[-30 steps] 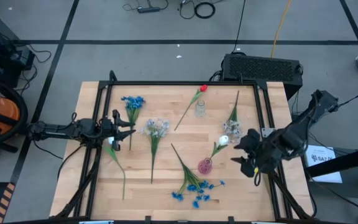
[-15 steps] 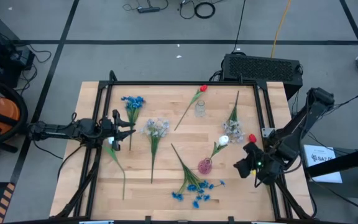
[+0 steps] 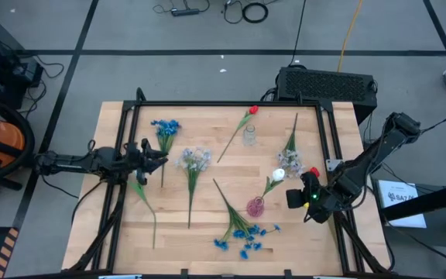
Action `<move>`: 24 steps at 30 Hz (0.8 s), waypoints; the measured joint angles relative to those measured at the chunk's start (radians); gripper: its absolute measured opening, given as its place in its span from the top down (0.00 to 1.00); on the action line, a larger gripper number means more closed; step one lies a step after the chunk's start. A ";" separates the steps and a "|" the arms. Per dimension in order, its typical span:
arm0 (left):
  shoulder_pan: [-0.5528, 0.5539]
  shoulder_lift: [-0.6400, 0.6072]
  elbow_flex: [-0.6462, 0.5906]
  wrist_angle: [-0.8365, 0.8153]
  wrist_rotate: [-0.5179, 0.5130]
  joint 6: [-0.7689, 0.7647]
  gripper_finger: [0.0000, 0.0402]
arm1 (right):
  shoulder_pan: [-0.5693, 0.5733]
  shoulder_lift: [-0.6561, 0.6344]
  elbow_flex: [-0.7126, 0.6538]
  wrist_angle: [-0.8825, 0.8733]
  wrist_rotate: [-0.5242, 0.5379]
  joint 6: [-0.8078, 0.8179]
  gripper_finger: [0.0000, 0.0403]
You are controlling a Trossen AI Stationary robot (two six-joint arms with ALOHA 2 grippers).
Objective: Sort flowers into vase by color
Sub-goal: Put the top blue flowers into the transparent vase
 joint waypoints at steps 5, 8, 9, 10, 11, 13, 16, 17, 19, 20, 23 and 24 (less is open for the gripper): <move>0.000 0.002 0.010 0.071 -0.037 -0.202 0.66 | -0.051 0.000 0.000 -0.008 0.002 -0.025 1.00; 0.000 0.024 0.094 -0.056 -0.082 -0.200 0.66 | -0.086 0.000 0.000 -0.013 -0.001 -0.057 1.00; 0.000 0.041 0.134 -0.114 -0.100 -0.199 0.66 | -0.102 -0.001 0.000 -0.021 -0.005 -0.075 1.00; 0.000 0.065 0.174 -0.181 -0.125 -0.199 0.66 | -0.122 -0.004 0.000 -0.035 -0.022 -0.102 1.00; 0.000 0.092 0.211 -0.252 -0.154 -0.199 0.66 | -0.147 -0.011 0.000 -0.052 -0.051 -0.130 1.00; 0.000 0.158 0.285 -0.356 -0.215 -0.197 0.66 | -0.206 -0.030 0.000 -0.081 -0.129 -0.213 1.00; 0.000 0.276 0.382 -0.429 -0.280 -0.198 0.66 | -0.299 -0.075 0.000 -0.116 -0.177 -0.388 1.00; 0.000 0.323 0.405 -0.443 -0.290 -0.200 0.66 | -0.333 -0.096 0.000 -0.118 -0.175 -0.453 1.00; 0.000 0.423 0.450 -0.443 -0.295 -0.207 0.66 | -0.402 -0.143 0.000 -0.134 -0.172 -0.587 1.00; 0.000 0.475 0.475 -0.436 -0.297 -0.208 0.66 | -0.439 -0.169 0.000 -0.150 -0.171 -0.651 1.00; 0.010 0.625 0.544 -0.440 -0.312 -0.246 0.66 | -0.541 -0.261 0.000 -0.202 -0.176 -0.827 1.00; 0.020 0.671 0.572 -0.449 -0.315 -0.287 0.66 | -0.576 -0.300 0.000 -0.220 -0.181 -0.885 1.00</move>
